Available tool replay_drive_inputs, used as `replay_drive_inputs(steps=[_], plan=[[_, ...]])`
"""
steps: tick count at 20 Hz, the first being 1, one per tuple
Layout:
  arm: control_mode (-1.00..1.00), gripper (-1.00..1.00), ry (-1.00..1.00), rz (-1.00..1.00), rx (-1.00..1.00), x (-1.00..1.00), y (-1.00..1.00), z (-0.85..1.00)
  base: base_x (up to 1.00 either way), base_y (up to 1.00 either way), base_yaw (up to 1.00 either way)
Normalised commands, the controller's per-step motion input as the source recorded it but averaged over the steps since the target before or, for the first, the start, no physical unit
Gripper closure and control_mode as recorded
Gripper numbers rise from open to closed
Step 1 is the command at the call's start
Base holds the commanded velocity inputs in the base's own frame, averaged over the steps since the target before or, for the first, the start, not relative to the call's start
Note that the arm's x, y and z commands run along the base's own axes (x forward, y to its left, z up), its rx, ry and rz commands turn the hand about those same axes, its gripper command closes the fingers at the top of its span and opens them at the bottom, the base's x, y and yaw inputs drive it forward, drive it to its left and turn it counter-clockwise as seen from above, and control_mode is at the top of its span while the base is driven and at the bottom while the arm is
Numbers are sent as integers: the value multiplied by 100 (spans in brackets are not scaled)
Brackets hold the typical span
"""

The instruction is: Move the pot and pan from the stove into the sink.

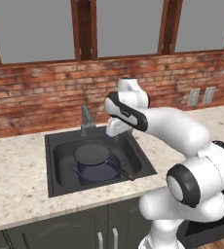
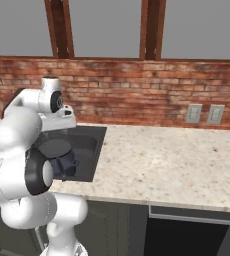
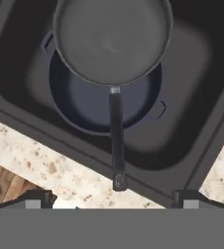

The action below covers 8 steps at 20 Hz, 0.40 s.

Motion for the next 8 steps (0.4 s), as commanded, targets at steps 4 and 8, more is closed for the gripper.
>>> replay_drive_inputs(steps=[4,8], plan=[[-100,-100,4,3,2,-70,-16,63,0,0,0],[-100,-100,-17,9,4,-90,-25,31,0,0,0]])
